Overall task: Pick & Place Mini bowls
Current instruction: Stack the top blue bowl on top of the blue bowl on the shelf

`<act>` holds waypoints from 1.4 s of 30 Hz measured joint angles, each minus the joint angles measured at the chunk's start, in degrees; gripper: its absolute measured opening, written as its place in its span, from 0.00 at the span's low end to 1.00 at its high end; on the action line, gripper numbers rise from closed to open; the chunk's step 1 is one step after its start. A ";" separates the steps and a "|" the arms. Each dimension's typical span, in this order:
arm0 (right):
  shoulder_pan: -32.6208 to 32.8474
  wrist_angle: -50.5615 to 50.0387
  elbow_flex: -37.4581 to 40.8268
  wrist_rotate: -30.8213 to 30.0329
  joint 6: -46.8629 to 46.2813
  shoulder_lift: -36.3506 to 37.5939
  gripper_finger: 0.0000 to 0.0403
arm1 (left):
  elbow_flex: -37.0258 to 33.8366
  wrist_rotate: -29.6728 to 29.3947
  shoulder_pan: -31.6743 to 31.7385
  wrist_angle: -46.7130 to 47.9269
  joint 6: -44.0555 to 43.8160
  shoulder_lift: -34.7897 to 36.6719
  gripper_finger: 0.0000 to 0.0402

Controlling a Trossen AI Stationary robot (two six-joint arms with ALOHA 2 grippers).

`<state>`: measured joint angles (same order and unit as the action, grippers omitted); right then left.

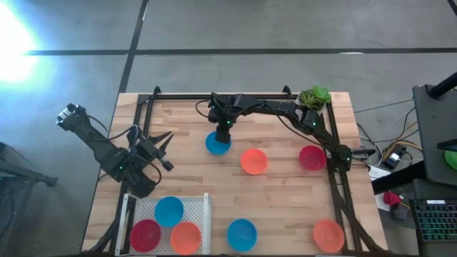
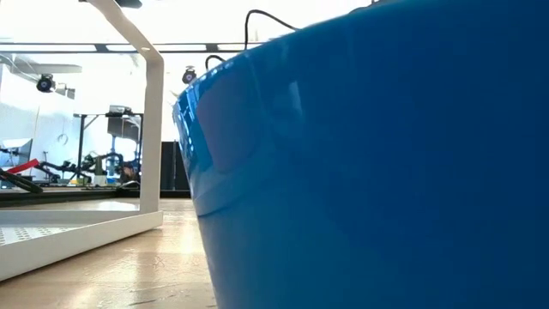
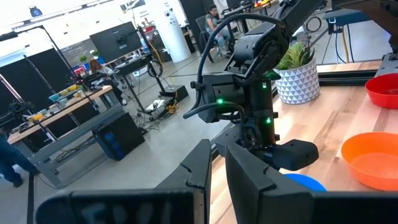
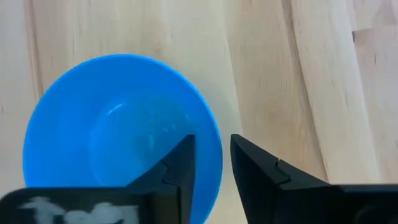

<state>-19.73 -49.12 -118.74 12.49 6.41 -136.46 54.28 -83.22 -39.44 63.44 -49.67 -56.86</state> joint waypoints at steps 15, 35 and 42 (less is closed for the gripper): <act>-0.02 -19.61 -15.00 -0.02 3.28 0.47 0.26 | 0.00 3.63 0.47 -0.03 -3.06 0.04 0.11; 0.81 -24.78 -16.00 -0.50 6.61 12.25 0.24 | 4.11 18.74 18.11 -0.40 -4.39 0.35 0.11; 1.12 -28.23 -15.96 -0.49 7.36 16.40 0.24 | 5.91 26.56 28.34 -0.98 -0.72 0.33 0.11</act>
<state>-18.61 -77.35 -134.69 12.00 13.76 -120.07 60.19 -56.66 -11.10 62.47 -50.39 -56.53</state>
